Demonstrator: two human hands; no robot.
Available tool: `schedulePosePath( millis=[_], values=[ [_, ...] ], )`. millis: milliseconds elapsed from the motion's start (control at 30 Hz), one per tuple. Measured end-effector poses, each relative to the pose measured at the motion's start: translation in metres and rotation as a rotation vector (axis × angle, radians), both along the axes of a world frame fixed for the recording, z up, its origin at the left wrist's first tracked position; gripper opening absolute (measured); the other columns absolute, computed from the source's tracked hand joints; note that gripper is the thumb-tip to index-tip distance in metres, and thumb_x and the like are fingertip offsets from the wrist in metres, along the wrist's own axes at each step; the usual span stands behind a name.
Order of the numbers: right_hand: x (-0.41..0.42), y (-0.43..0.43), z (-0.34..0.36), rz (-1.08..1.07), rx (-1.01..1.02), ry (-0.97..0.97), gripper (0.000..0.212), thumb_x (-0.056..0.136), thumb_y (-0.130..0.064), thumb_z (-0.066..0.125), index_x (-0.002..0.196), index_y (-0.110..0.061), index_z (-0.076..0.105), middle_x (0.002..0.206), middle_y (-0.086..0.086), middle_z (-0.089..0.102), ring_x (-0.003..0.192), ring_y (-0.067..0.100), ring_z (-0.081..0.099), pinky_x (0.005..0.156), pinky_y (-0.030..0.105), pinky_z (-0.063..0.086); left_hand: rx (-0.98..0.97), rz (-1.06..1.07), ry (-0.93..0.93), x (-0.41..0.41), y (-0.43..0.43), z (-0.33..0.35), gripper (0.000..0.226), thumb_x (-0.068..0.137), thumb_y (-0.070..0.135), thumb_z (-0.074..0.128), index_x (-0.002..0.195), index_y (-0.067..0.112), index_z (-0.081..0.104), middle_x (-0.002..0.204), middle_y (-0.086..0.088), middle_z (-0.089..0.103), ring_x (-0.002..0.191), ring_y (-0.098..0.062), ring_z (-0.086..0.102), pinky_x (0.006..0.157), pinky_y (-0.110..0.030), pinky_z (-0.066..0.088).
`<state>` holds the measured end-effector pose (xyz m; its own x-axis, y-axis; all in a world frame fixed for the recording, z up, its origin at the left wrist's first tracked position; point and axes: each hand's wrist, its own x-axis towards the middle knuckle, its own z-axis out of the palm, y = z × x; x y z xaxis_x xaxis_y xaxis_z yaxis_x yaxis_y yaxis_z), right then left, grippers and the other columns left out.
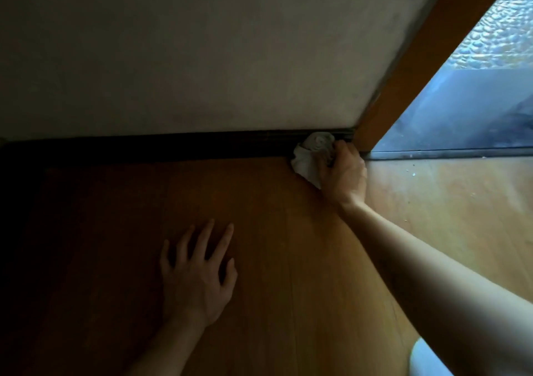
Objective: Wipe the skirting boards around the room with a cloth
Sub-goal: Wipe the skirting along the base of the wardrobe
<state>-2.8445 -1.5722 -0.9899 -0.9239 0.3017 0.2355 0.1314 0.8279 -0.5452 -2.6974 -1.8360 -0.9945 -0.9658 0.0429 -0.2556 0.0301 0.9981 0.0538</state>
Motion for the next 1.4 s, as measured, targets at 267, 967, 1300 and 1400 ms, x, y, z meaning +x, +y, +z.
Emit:
schedulePosePath(
  millis=[267,967,1300,1400],
  values=[
    [0.007,0.060,0.008,-0.269,-0.063,0.004,0.025,0.093,-0.025,0.057,0.107,-0.004,0.059,0.107,0.022,0.061,0.098,0.040,0.058,0.078,0.041,0.044,0.000,-0.031,-0.009,-0.002,-0.006,-0.004,0.062,0.096,0.065,0.012,0.155,0.050,0.000,0.168,0.007,0.010,0.151,-0.025,0.015,0.120,-0.057,0.016],
    [0.040,-0.099,0.196,0.114,-1.129,-0.078,0.022,0.078,-0.048,0.076,0.093,-0.032,0.074,0.092,-0.009,0.076,0.084,0.008,0.072,0.065,0.021,0.056,0.119,0.078,0.319,-0.034,-0.002,0.205,0.063,0.089,0.055,0.050,0.144,0.025,0.053,0.147,-0.005,0.053,0.133,-0.028,0.049,0.112,-0.054,0.035],
    [0.073,-0.118,0.490,0.164,-1.114,-0.171,0.028,0.079,-0.052,0.072,0.095,-0.029,0.073,0.090,-0.004,0.076,0.083,0.015,0.074,0.069,0.036,0.061,0.132,0.107,0.373,-0.030,-0.010,0.495,0.059,0.086,0.056,0.054,0.135,0.023,0.060,0.147,-0.005,0.053,0.134,-0.030,0.049,0.109,-0.055,0.039],
    [0.082,-0.111,0.593,0.164,-1.091,-0.208,0.015,0.081,-0.047,0.074,0.091,-0.037,0.072,0.089,-0.004,0.076,0.081,0.015,0.074,0.073,0.048,0.061,0.131,0.107,0.388,-0.025,-0.010,0.604,0.062,0.087,0.057,0.052,0.138,0.024,0.059,0.148,-0.005,0.053,0.134,-0.030,0.049,0.106,-0.057,0.041]
  ],
)
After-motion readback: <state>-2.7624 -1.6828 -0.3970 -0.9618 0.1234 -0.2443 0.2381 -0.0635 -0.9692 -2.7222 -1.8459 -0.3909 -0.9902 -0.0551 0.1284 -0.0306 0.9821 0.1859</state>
